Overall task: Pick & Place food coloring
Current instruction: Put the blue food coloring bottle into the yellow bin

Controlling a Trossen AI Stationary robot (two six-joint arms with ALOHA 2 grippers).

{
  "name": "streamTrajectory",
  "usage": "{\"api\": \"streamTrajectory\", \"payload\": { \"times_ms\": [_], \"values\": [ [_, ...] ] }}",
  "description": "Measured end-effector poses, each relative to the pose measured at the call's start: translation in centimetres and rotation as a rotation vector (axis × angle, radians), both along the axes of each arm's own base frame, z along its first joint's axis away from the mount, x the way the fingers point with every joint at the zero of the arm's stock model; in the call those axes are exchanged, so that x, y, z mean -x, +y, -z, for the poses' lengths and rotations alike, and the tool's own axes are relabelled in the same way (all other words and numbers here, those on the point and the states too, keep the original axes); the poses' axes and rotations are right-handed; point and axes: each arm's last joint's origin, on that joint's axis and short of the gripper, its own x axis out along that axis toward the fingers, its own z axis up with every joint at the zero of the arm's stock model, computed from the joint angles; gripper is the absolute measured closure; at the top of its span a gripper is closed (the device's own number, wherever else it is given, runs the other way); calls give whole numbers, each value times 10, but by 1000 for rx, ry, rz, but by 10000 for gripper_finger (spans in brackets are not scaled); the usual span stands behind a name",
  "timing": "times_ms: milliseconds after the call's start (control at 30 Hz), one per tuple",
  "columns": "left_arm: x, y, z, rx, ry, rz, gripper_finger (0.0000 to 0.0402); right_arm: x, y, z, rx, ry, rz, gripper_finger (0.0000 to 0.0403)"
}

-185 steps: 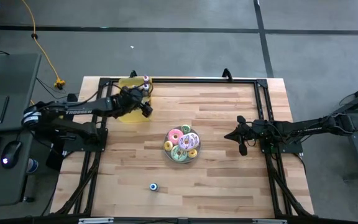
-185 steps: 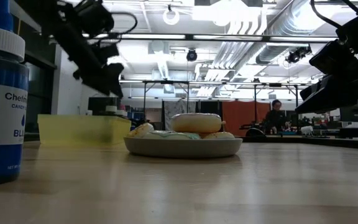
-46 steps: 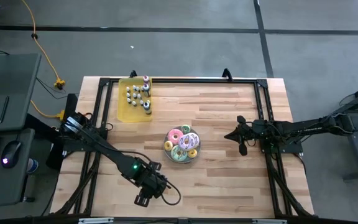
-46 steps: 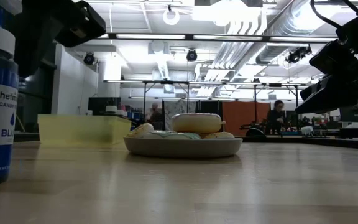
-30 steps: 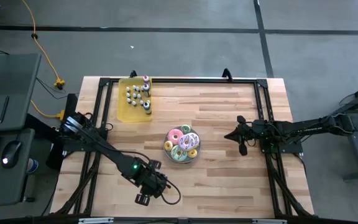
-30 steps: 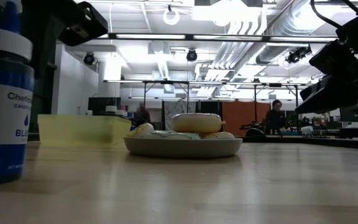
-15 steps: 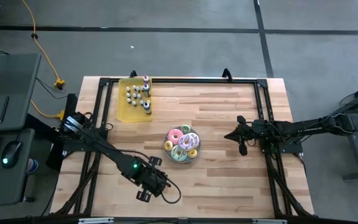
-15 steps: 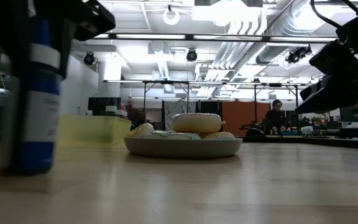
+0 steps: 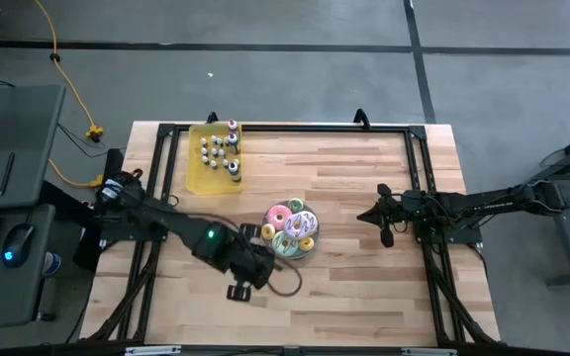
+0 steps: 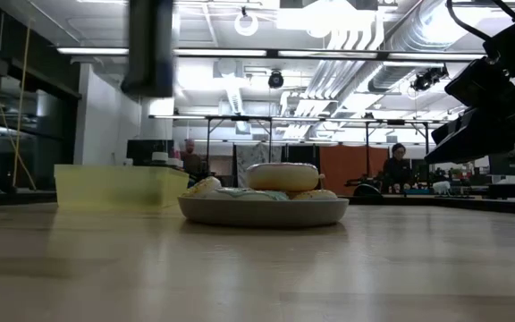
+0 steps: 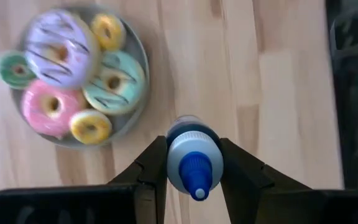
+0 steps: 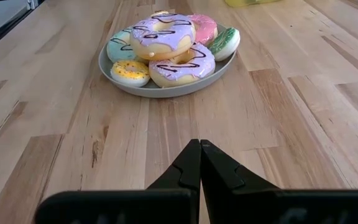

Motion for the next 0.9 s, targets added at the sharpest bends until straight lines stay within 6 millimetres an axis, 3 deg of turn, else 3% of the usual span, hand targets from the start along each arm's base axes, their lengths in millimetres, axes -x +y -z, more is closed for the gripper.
{"api": "streamTrajectory", "payload": {
  "times_ms": [233, 567, 900],
  "values": [
    [-9, 25, -47, 51, -100, -70, 305, 0, 0, 0, 0, -1, 0, 402],
    [-20, 69, -68, 32, -147, -154, 305, 0, 0, 0, 0, -1, 0, 402],
    [-15, 143, -87, -110, -105, -333, 305, 0, 0, 0, 0, -1, 0, 402]
  ]
}}
